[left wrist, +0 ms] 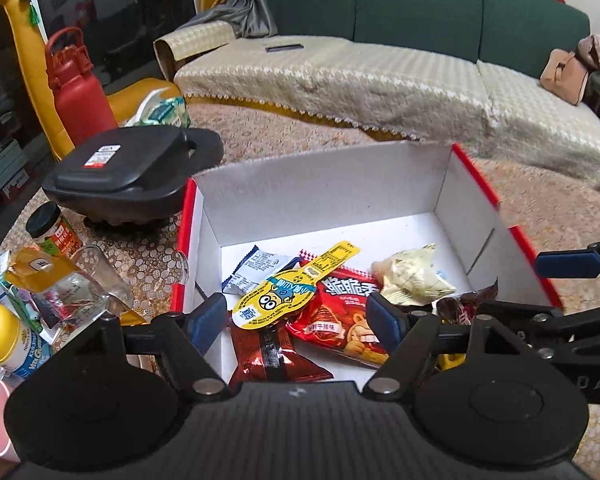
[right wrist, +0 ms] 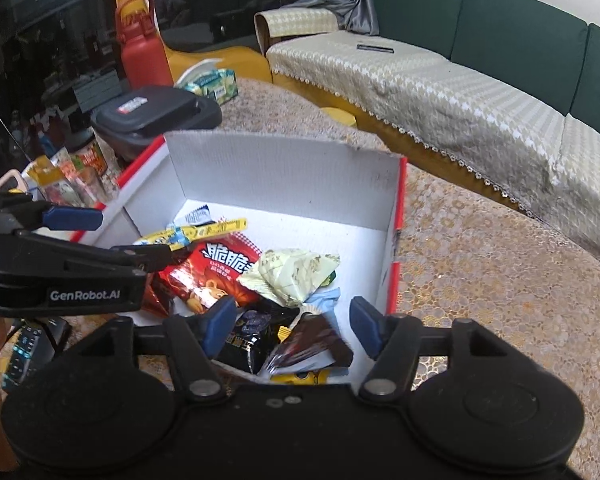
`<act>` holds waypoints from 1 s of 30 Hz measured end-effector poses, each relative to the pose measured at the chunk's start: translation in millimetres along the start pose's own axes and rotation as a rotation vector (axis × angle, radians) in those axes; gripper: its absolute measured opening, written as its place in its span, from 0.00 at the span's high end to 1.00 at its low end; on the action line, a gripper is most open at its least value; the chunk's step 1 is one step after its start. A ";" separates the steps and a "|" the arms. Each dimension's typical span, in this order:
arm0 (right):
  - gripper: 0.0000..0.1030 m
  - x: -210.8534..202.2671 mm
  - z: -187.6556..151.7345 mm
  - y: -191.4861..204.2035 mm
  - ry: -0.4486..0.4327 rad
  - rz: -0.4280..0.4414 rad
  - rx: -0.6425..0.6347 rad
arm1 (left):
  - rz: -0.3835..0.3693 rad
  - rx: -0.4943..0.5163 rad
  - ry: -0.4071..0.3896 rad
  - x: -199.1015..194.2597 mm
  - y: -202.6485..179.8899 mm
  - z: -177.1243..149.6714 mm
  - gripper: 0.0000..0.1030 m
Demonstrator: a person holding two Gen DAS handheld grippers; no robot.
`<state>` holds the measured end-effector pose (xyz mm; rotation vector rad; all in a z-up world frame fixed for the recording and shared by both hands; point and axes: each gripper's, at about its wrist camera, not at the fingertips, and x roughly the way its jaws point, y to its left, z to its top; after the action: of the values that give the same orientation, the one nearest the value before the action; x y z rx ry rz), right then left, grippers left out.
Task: Organize snacks
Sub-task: 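Open both tools and lift them out of the red box, then grasp the green packet with the left tool while the right tool grasps the blue candy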
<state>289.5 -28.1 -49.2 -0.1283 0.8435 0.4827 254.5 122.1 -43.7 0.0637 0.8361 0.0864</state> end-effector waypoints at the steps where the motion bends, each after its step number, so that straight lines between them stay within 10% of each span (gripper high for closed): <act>1: 0.30 -6.7 -0.7 -1.0 -0.011 0.003 0.007 | -0.004 -0.002 -0.007 -4.7 0.3 -0.4 0.24; 30: 0.00 -112.9 -90.3 -31.5 -0.106 0.027 0.051 | -0.142 -0.123 -0.131 -117.3 6.1 -84.4 0.15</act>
<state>178.3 -123.2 -27.7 -0.0441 0.7542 0.4891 113.2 118.1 -13.0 -0.1045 0.7011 0.0000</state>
